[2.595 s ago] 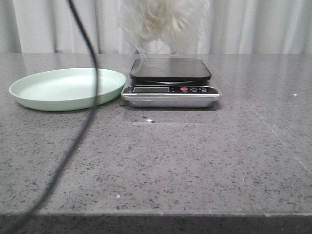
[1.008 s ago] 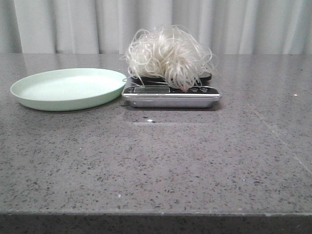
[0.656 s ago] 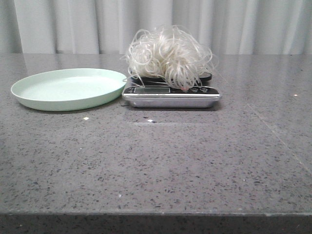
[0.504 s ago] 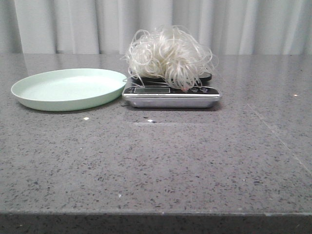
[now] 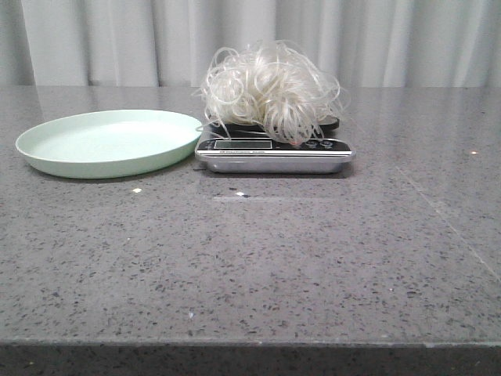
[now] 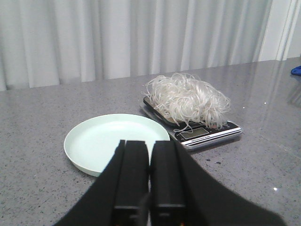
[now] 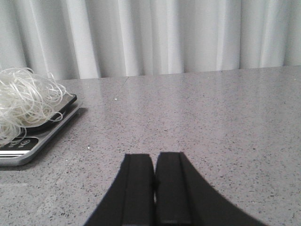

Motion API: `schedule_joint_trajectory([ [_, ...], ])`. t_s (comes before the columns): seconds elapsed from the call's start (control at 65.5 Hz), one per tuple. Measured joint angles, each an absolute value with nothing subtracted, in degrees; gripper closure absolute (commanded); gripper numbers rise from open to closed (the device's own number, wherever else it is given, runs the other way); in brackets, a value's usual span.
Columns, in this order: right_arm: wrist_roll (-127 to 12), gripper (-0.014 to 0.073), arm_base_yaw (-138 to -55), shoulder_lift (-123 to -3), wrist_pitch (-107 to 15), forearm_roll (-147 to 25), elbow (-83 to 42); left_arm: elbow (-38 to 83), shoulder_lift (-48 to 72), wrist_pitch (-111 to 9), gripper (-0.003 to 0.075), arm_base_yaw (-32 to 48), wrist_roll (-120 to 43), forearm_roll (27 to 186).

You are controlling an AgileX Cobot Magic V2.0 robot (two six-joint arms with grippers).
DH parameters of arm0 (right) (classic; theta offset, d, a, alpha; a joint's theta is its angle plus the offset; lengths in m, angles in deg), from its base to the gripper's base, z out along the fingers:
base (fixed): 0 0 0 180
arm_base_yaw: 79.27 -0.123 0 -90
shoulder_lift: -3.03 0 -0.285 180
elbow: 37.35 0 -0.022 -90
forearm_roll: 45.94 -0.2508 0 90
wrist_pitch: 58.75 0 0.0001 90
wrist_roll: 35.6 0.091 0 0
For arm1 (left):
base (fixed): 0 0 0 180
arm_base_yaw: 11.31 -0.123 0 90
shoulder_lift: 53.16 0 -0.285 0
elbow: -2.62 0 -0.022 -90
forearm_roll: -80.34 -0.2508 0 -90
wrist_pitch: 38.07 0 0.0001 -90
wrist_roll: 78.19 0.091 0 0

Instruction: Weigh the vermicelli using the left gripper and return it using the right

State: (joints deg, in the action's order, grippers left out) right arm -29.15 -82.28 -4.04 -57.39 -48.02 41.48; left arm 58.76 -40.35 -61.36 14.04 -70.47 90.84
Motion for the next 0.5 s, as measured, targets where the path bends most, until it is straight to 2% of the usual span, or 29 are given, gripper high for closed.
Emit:
schedule_joint_trajectory([
  [0.351, -29.1, 0.0435, -82.3, -4.0, -57.7, -48.0, 41.5, 58.9, -40.4, -61.2, 0.0587, 14.0, -70.5, 90.8],
  [0.504, -29.1, 0.0435, -82.3, -4.0, -65.9, -48.0, 41.5, 58.9, -40.4, -61.2, 0.0587, 14.0, -70.5, 90.8],
])
